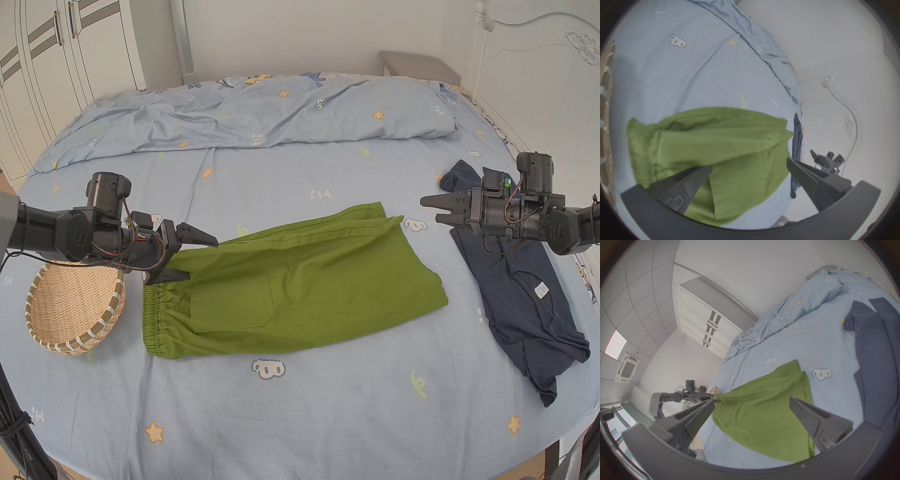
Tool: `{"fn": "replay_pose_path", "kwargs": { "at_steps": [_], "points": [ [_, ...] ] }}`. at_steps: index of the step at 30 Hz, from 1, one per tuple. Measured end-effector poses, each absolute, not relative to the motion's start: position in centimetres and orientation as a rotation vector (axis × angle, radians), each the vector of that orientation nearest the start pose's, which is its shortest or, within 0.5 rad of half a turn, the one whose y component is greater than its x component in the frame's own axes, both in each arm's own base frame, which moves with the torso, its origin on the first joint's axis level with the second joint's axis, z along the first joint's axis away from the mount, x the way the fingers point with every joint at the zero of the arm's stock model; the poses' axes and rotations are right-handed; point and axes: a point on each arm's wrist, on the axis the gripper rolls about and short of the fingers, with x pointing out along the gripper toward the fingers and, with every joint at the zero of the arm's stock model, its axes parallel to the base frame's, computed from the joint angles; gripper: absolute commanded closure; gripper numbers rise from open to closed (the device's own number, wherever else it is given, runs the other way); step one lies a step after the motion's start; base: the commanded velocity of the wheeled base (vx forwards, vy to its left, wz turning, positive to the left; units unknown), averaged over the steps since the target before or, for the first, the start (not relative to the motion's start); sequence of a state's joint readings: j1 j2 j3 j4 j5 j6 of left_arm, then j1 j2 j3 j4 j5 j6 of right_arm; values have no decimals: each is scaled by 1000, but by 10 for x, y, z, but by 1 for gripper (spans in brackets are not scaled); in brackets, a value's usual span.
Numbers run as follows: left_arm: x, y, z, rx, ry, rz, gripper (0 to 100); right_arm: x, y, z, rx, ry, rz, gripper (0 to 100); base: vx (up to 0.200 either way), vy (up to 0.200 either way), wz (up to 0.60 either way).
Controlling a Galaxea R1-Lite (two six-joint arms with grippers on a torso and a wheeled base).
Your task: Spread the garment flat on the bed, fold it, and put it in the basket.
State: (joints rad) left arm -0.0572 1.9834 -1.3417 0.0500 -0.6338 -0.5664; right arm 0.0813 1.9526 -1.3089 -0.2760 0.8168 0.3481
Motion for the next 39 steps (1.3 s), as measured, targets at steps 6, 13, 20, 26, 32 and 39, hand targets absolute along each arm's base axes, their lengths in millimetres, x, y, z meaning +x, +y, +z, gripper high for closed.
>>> {"fn": "replay_pose_path", "kwargs": {
  "at_steps": [6, 13, 20, 26, 32, 39],
  "points": [
    [411, -42, 159, -801, 766, -399, 0, 372, 46, 199, 487, 527, 822, 0, 0, 0, 0],
    [439, -33, 153, -904, 631, -358, 0, 368, 46, 200, 488, 527, 824, 0, 0, 0, 0],
    [445, -16, 141, -941, 630, -292, 0, 366, 46, 201, 482, 525, 826, 0, 0, 0, 0],
    [442, -14, 133, -945, 654, -281, 0, 366, 46, 200, 482, 526, 826, 0, 0, 0, 0],
    [423, -18, 147, -940, 659, -307, 0, 366, 46, 200, 482, 527, 828, 0, 0, 0, 0],
    [380, -18, 152, -929, 698, -346, 0, 364, 47, 201, 481, 528, 829, 0, 0, 0, 0]
  ]
}}
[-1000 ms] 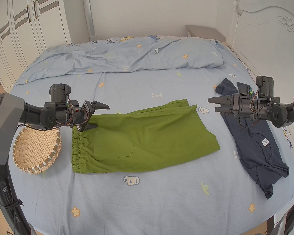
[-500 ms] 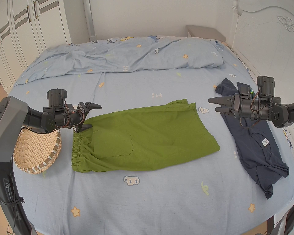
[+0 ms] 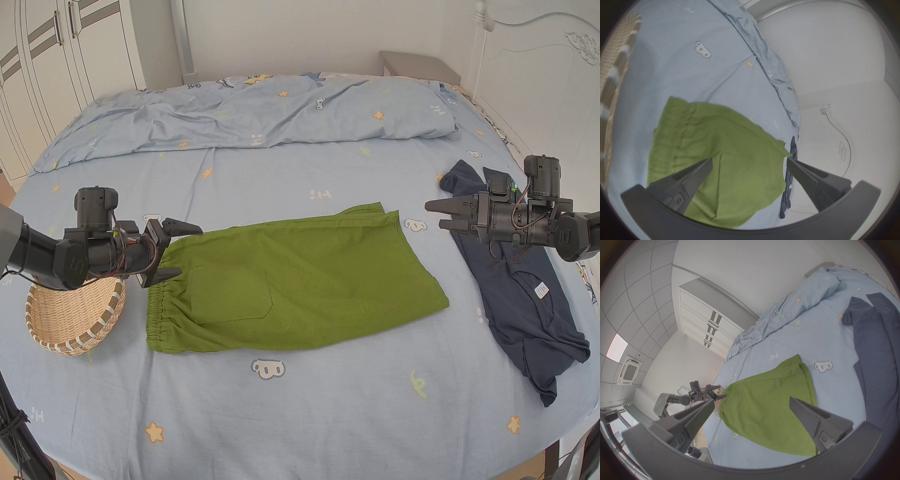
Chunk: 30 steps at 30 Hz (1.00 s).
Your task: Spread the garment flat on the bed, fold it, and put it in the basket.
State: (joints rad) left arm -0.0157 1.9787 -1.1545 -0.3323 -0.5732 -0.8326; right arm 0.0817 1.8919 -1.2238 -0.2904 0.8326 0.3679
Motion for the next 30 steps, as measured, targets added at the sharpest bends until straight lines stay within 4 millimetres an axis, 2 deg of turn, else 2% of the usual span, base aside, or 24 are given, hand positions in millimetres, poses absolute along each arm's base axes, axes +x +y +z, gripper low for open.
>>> {"fn": "replay_pose_path", "kwargs": {
  "at_steps": [9, 15, 24, 30],
  "points": [
    [314, -11, 116, -879, 694, -362, 0, 360, 48, 203, 480, 527, 835, 0, 0, 0, 0],
    [289, 1, 102, -853, 613, -365, 0, 357, 51, 203, 478, 531, 845, 0, 0, 0, 0],
    [278, 26, 93, -896, 621, -346, 0, 355, 58, 202, 474, 539, 861, 0, 0, 0, 0],
    [282, 28, 84, -901, 641, -339, 0, 355, 58, 202, 473, 540, 863, 0, 0, 0, 0]
  ]
}}
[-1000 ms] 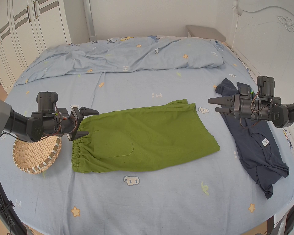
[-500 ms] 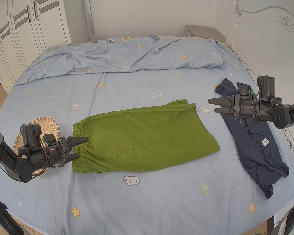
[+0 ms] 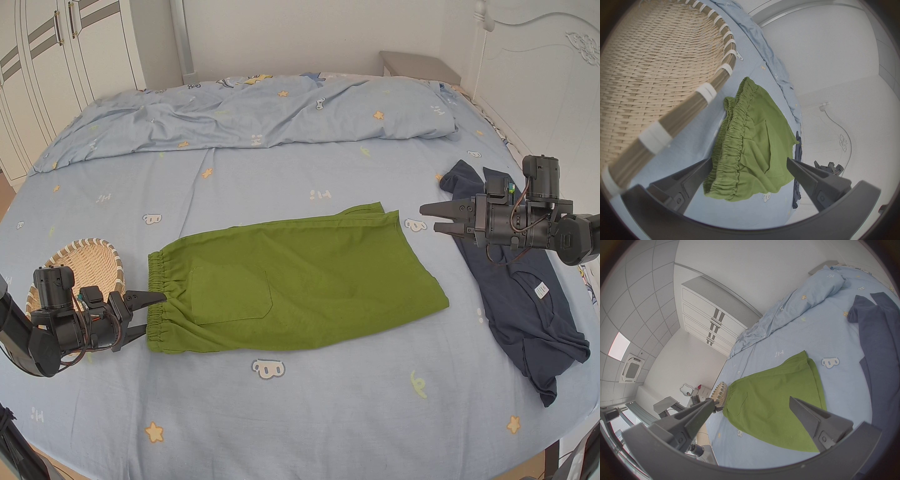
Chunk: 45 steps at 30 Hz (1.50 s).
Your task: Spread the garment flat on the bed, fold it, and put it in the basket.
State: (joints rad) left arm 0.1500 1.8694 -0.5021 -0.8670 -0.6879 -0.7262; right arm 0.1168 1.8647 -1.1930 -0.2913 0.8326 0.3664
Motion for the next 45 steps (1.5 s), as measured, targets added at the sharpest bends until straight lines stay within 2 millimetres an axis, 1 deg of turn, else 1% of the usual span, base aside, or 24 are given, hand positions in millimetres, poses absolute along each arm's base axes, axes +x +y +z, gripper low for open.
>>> {"fn": "replay_pose_path", "kwargs": {
  "at_steps": [10, 15, 19, 23, 28, 31, 36, 37, 45],
  "points": [
    [288, 28, 70, -870, 660, -339, 0, 354, 59, 201, 463, 538, 865, 0, 0, 0, 0],
    [289, 28, 63, -803, 665, -352, 0, 354, 59, 201, 463, 539, 865, 0, 0, 0, 0],
    [291, 27, 60, -797, 673, -358, 0, 354, 59, 201, 463, 539, 865, 0, 0, 0, 0],
    [298, 18, 57, -775, 656, -396, 0, 354, 59, 201, 463, 540, 866, 0, 0, 0, 0],
    [306, 13, 53, -751, 601, -435, 0, 354, 59, 200, 464, 541, 865, 0, 0, 0, 0],
    [309, 11, 49, -754, 601, -442, 0, 354, 59, 201, 464, 540, 864, 0, 0, 0, 0],
    [314, 11, 47, -774, 605, -441, 0, 355, 58, 201, 463, 537, 863, 0, 0, 0, 0],
    [315, 12, 47, -783, 605, -440, 100, 355, 58, 201, 463, 536, 863, 0, 0, 0, 0],
    [315, 14, 49, -821, 612, -428, 100, 363, 51, 201, 473, 535, 839, 0, 0, 0, 0]
  ]
}}
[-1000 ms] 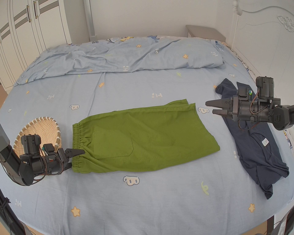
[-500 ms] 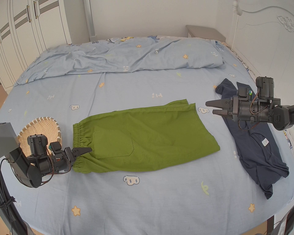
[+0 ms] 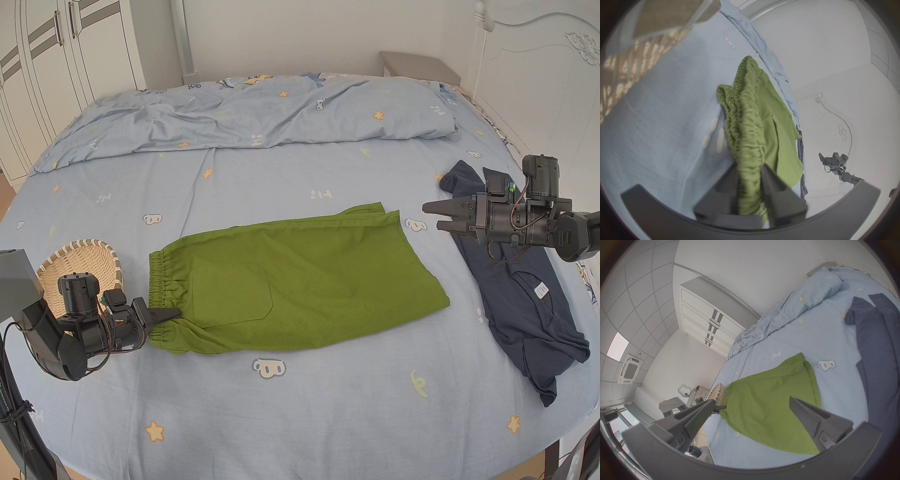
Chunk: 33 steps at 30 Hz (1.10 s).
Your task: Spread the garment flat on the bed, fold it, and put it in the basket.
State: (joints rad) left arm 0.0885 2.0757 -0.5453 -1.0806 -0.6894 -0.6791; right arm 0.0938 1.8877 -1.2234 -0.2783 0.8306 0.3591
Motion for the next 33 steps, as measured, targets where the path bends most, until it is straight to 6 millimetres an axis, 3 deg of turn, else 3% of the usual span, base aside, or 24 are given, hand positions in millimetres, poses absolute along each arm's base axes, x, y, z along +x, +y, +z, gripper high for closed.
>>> {"fn": "replay_pose_path", "kwargs": {
  "at_steps": [10, 17, 33],
  "points": [
    [312, 12, 59, -818, 591, -442, 100, 376, 32, 186, 516, 660, 754, 0, 0, 0, 0],
    [311, 10, 65, -814, 579, -453, 100, 394, 18, 163, 464, 789, 715, 0, 0, 0, 0],
    [309, 10, 67, -812, 575, -458, 100, 425, 21, 107, 459, 899, 709, 0, 0, 0, 0]
  ]
}}
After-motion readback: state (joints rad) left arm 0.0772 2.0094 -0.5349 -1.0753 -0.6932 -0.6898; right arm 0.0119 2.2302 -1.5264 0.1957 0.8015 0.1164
